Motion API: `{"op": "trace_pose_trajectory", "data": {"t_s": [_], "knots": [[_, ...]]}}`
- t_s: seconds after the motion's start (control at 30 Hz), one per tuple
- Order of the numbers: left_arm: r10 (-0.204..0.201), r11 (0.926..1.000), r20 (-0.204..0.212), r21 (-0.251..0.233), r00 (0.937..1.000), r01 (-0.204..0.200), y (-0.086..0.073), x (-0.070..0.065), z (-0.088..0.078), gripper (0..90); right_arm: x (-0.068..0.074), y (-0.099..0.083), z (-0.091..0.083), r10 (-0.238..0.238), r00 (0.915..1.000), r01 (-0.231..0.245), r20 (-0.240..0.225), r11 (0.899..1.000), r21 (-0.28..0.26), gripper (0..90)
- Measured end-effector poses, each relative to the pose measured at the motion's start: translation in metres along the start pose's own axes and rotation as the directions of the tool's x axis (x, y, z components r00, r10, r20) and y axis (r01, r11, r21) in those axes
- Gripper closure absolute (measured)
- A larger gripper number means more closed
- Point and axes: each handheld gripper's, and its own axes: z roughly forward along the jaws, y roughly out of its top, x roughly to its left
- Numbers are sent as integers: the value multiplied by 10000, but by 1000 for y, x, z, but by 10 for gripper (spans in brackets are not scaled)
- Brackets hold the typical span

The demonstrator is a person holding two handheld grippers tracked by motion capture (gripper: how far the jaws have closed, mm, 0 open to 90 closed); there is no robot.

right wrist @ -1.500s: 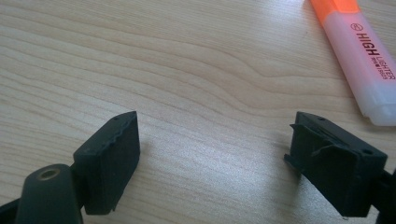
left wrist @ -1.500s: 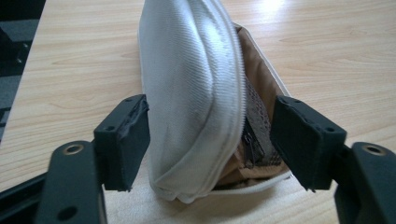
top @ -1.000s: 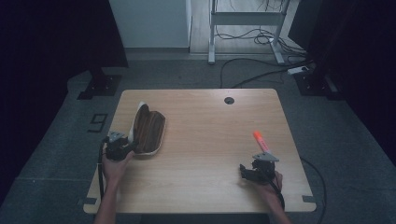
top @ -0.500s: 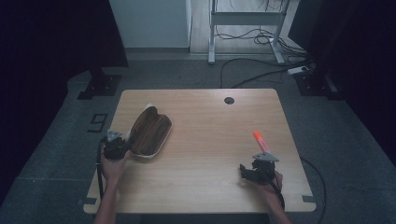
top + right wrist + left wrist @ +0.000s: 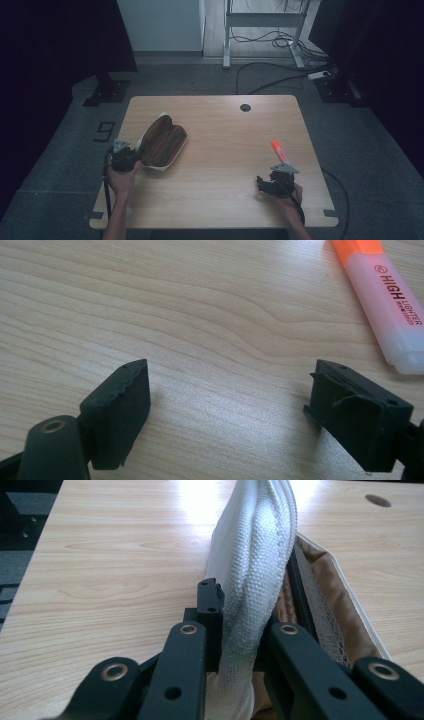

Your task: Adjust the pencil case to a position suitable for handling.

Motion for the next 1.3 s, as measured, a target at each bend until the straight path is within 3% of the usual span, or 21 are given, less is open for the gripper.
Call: {"op": "trace_pose_trajectory", "data": {"t_s": [0.5, 1.0, 1.3], "knots": [[-455, 9979, 733, -426, 9963, 487, 3, -6, -10, 832, 0, 0, 0, 7, 10000, -7, 7, 10000, -2, 161], [-278, 9968, 1411, -703, 9896, 380, 10, -27, -15, 833, 0, 0, 0, 7, 10000, -7, 15, 10000, -8, 163], [-214, 9974, 1858, -641, 9823, 338, 10, -46, -4, 834, 0, 0, 0, 7, 10000, -7, 16, 10000, -8, 163]]}}
